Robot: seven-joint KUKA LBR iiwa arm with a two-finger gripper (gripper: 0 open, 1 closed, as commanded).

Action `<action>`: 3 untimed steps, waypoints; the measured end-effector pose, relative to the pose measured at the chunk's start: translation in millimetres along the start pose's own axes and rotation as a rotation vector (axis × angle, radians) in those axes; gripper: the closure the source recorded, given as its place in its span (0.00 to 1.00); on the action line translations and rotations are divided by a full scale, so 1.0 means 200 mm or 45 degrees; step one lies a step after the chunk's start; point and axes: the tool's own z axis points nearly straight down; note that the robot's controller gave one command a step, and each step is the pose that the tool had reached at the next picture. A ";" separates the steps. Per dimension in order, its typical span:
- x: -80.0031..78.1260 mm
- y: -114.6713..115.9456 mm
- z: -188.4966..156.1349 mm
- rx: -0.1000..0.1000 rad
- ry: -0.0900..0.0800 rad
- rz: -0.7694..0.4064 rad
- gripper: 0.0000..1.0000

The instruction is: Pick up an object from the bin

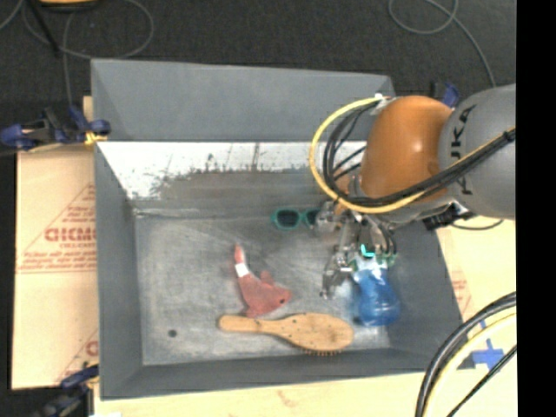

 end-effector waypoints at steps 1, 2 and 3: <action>-0.01 0.00 -0.02 0.001 -0.010 -0.001 0.00; 0.17 0.07 0.09 0.001 -0.013 -0.091 0.00; 0.22 -0.05 0.13 -0.001 -0.007 -0.144 0.00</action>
Offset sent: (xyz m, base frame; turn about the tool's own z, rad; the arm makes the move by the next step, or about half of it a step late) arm -0.0696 0.0311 -0.0395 -0.1396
